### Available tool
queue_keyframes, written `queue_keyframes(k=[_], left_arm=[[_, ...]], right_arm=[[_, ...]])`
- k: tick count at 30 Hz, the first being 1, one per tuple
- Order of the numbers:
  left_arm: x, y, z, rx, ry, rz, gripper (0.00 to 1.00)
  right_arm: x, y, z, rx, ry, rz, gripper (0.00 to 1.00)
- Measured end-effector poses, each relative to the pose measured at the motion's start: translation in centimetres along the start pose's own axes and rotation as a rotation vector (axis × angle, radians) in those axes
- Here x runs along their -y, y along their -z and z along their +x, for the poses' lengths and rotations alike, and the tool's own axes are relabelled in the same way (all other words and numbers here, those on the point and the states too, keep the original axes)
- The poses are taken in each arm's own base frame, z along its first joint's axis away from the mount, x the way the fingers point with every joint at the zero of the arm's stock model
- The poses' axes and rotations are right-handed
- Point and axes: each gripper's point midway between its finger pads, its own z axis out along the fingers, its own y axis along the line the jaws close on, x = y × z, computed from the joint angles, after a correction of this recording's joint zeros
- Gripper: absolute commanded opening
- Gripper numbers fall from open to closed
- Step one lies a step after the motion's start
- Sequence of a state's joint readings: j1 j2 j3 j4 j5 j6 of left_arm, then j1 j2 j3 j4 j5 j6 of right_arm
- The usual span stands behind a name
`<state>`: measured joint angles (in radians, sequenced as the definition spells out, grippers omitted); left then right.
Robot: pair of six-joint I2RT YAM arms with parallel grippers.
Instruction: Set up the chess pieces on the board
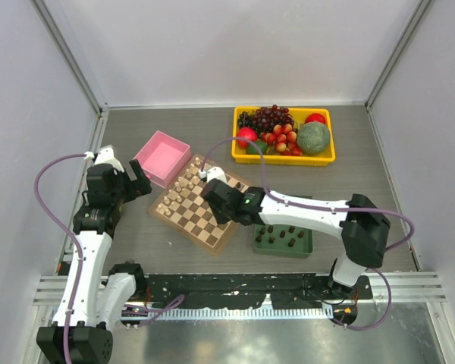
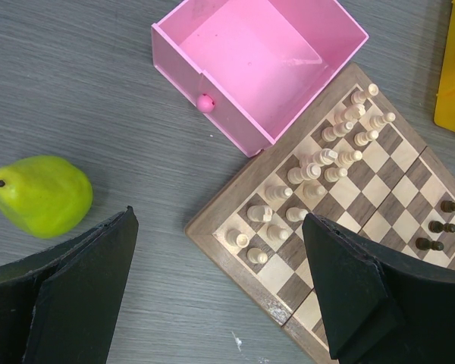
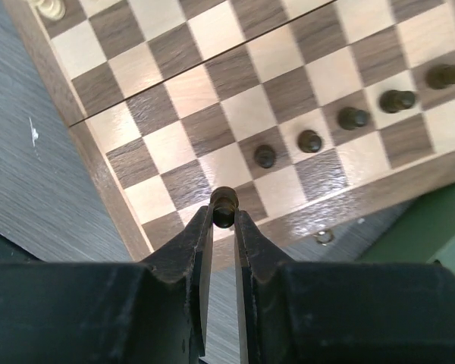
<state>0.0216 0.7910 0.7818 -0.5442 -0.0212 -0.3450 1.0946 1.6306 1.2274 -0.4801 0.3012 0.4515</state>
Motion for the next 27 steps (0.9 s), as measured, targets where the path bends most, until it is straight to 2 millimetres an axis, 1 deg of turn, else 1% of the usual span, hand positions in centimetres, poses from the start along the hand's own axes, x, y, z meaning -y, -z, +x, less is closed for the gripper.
queue_keyframes(k=[2, 5, 13, 21, 27], left_arm=[[0.0, 0.0, 0.0, 0.000, 0.000, -0.001, 0.99], [0.0, 0.0, 0.0, 0.001, 0.000, 0.000, 0.99], [0.0, 0.0, 0.0, 0.002, 0.000, 0.000, 0.99], [0.0, 0.0, 0.0, 0.001, 0.000, 0.000, 0.99], [0.0, 0.0, 0.0, 0.002, 0.000, 0.000, 0.99]], right_arm=[[-1.2, -0.9, 0.8, -0.024, 0.027, -0.009, 0.20], [-1.9, -1.4, 1.4, -0.042, 0.043, -0.015, 0.20], [-2.4, -2.4, 0.7, -0.039, 0.049, -0.014, 0.20], [-2.6, -3.7, 2.0, -0.085, 0.060, -0.015, 0.21], [-2.5, -3.9, 2.1, -0.090, 0.057, -0.016, 0.20]])
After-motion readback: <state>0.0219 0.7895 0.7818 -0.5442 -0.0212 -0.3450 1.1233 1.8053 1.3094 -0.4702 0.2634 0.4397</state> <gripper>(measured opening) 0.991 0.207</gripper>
